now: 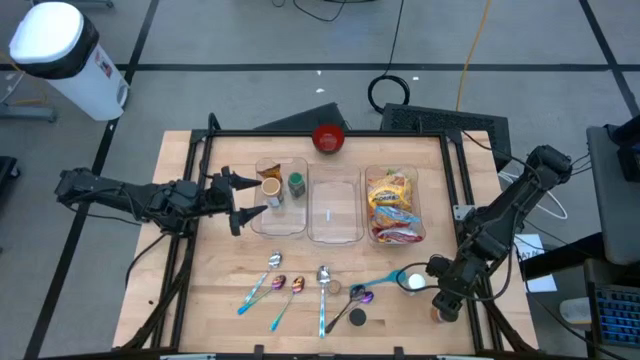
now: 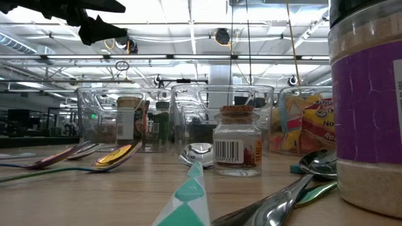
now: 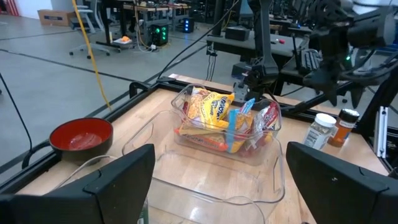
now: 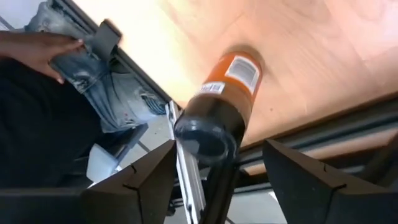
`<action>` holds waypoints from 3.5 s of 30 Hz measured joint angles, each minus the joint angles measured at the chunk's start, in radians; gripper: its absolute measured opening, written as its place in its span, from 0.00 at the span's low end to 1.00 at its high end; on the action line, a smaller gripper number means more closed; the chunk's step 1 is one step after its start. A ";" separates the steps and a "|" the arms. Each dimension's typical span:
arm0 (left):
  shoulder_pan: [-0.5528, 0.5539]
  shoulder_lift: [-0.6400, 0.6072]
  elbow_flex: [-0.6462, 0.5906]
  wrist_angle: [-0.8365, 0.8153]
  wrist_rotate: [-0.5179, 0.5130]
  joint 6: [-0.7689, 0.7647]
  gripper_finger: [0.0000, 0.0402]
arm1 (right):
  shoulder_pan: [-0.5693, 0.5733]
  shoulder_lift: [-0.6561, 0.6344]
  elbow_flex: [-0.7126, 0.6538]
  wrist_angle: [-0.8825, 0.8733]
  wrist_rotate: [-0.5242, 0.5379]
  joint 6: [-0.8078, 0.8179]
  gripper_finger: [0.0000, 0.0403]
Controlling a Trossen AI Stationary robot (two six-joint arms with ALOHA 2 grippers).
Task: Pick & Place Food Item
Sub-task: Put the orange seasoning bottle into the left transparent bin, then put the white seasoning bottle into the left transparent bin
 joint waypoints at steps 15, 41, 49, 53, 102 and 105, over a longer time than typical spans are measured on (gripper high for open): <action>0.000 0.000 0.001 0.000 0.000 0.000 0.91 | 0.000 -0.001 -0.133 0.206 -0.020 0.043 0.58; 0.000 0.000 0.001 0.000 0.000 0.000 0.93 | -0.019 0.000 -0.137 0.218 0.032 -0.083 0.52; 0.000 0.000 0.001 0.000 0.000 0.000 0.93 | -0.020 0.000 -0.137 0.198 0.170 -0.199 0.51; 0.000 0.000 0.001 0.000 0.000 0.000 0.91 | -0.019 0.000 -0.137 0.191 0.296 -0.307 0.51; 0.000 0.000 0.001 0.000 0.000 0.000 0.91 | -0.024 0.001 -0.639 1.119 0.659 -0.944 0.76; 0.000 0.000 0.001 0.000 0.000 0.000 0.91 | -0.026 0.001 -0.639 1.120 0.711 -1.001 0.76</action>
